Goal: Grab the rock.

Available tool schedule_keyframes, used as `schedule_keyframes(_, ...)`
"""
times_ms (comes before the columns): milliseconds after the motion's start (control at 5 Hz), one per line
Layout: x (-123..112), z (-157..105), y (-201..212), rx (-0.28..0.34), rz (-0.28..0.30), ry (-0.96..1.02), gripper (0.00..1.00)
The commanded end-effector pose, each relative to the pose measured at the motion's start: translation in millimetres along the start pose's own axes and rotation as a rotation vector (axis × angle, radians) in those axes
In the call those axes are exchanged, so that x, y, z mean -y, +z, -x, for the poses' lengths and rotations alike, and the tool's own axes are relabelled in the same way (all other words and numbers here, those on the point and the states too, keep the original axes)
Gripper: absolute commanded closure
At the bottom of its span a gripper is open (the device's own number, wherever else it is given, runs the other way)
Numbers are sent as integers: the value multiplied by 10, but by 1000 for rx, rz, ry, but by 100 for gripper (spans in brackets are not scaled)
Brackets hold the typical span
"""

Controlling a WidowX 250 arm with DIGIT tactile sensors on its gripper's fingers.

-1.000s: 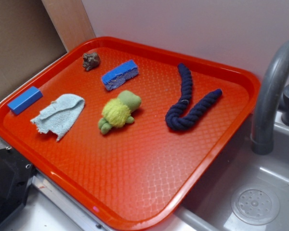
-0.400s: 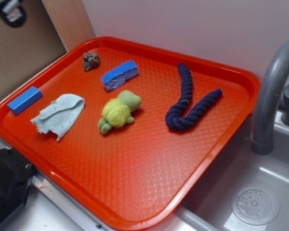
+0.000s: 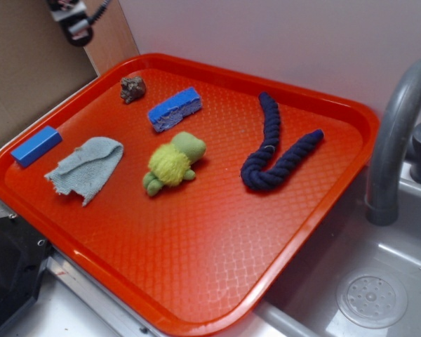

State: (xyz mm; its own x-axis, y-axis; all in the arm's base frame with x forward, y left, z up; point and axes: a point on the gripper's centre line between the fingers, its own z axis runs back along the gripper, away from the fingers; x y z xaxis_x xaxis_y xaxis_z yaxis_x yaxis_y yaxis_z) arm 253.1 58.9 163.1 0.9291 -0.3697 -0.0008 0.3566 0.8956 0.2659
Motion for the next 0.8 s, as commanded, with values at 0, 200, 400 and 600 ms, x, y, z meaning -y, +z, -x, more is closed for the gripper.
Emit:
schedule_keyframes(0,-408,-281,-555,-39,-37,-118,0)
schedule_keyframes(200,-465,-356,-896,-74,17,-167,0)
schedule_keyframes(400,-452,-377,-1240,-140,66,-189,0)
schedule_keyframes(600,-412,-376,-1419,-178,144,-219,0)
